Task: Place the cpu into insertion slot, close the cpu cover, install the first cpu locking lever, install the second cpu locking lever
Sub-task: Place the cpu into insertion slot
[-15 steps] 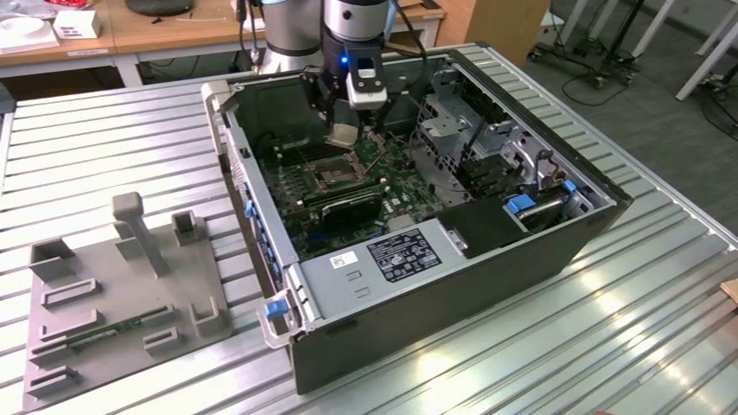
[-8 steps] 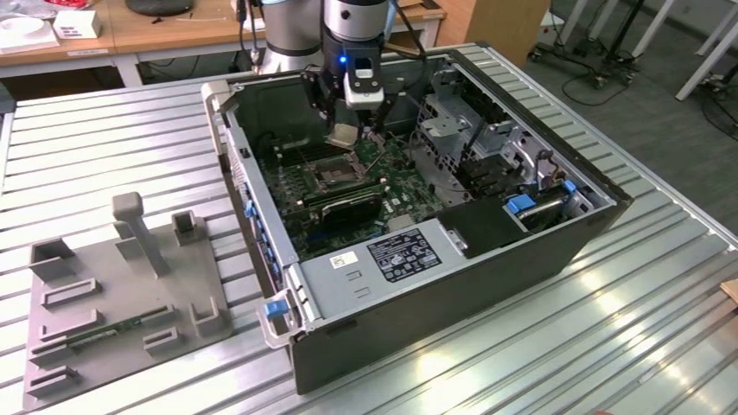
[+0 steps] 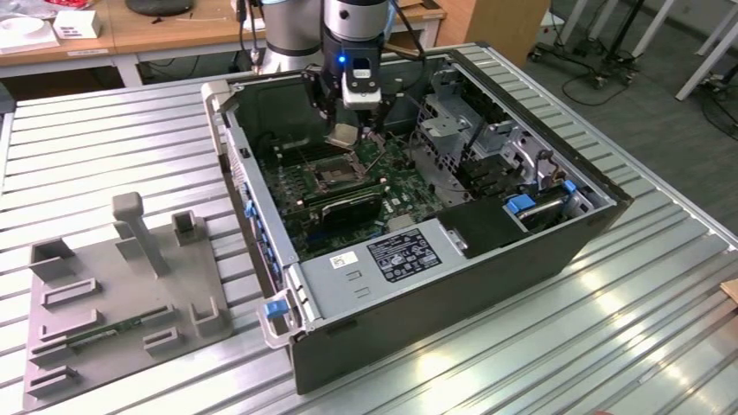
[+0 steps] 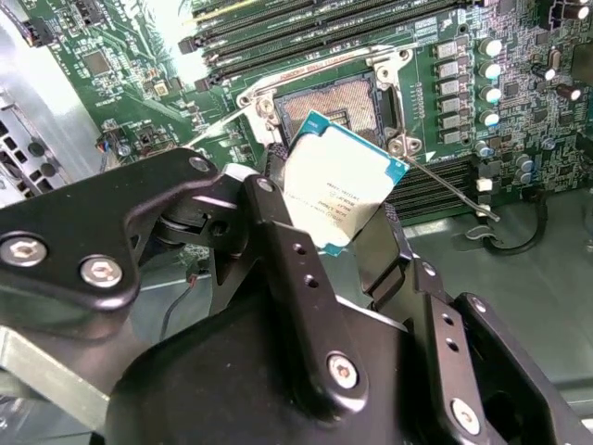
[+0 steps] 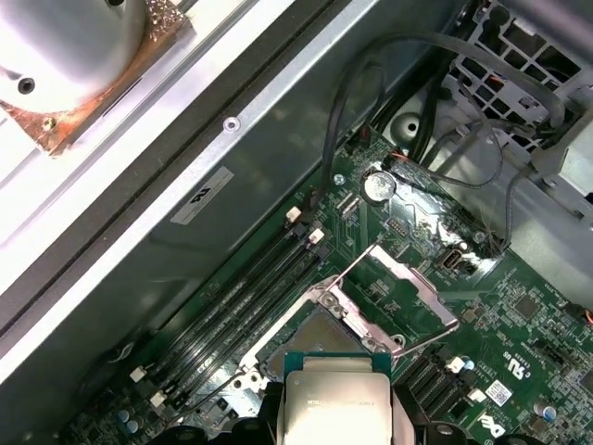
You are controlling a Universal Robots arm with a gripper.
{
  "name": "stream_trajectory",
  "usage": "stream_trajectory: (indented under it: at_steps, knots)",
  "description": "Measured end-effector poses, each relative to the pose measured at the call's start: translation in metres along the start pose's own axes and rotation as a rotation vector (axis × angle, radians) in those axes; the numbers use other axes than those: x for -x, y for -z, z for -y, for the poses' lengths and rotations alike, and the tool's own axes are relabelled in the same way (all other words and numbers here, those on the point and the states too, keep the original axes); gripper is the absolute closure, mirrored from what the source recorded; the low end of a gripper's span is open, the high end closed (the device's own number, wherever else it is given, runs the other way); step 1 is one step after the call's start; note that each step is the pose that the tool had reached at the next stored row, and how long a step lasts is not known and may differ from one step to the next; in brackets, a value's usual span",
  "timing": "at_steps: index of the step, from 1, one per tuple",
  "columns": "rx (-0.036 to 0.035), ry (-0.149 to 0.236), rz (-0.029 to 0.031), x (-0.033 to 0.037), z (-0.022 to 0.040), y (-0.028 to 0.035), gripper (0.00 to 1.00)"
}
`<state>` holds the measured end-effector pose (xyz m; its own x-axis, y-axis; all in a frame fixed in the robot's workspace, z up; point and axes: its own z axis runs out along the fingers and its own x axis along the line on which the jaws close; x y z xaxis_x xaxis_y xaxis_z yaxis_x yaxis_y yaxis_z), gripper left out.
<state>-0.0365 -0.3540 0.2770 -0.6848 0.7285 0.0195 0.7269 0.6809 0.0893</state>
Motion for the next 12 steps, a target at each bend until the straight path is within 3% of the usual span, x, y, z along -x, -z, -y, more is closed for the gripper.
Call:
stream_trajectory:
  at_steps: [3,7,12]
  knots:
    - [0.0000,-0.001,0.0001,0.0000,0.0000,0.0000,0.46]
    - [0.0007,-0.038,0.0033,0.0000,0.0000,-0.0001,0.46]
    - [0.0007,-0.038,0.0034,0.0000,0.0000,-0.0001,0.46]
